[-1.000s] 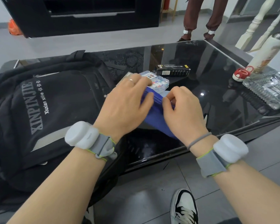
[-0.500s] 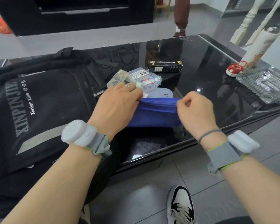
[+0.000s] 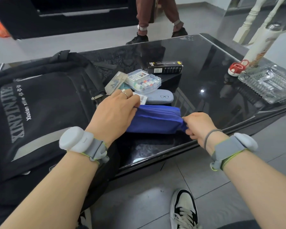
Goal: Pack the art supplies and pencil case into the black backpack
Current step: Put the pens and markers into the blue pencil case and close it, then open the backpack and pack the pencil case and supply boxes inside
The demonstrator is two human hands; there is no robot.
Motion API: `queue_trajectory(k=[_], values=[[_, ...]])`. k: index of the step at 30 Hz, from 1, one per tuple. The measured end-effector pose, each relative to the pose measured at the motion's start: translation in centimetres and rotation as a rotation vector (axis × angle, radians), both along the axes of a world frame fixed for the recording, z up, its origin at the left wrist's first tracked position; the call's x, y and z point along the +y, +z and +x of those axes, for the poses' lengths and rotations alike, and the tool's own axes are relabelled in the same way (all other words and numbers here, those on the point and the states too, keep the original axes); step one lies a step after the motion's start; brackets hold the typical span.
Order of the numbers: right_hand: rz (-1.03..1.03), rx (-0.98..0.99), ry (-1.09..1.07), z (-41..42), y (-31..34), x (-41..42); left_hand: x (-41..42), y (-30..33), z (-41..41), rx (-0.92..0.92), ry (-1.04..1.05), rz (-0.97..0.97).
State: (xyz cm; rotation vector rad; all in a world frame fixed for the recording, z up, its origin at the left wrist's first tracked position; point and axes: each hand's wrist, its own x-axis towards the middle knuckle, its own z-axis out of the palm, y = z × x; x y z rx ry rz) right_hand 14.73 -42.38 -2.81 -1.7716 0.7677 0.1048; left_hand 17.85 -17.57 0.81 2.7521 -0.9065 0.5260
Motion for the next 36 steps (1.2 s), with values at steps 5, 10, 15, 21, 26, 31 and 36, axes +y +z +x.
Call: queue_trajectory(k=[5, 10, 15, 21, 26, 31, 36], values=[[-0.056, 0.023, 0.020, 0.2, 0.0, 0.5, 0.2, -0.1, -0.5, 0.047, 0.014, -0.045], [-0.668, -0.401, 0.326, -0.7, 3.0, 2.2, -0.1, -0.1, -0.9, 0.090, 0.009, -0.116], [-1.062, -0.369, 0.879, -0.7, 2.4, 4.7, 0.1, 0.5, -1.2, 0.126, 0.045, -0.122], [-0.960, -0.298, 0.772, -0.1, 3.5, 4.3, 5.1, 2.0, -1.8, 0.186, 0.193, -0.114], [-0.793, -0.159, 0.786, -0.5, 4.0, 3.9, 10.8, 2.6, -3.1, 0.386, 0.327, 0.097], [-1.035, -0.057, 0.885, -0.7, 3.0, 5.7, 13.2, 1.8, -6.1, 0.455, 0.338, 0.273], [-0.982, -0.008, 0.821, -0.8, 4.0, 7.2, 13.8, 0.8, -8.6, 0.415, 0.346, 0.440]])
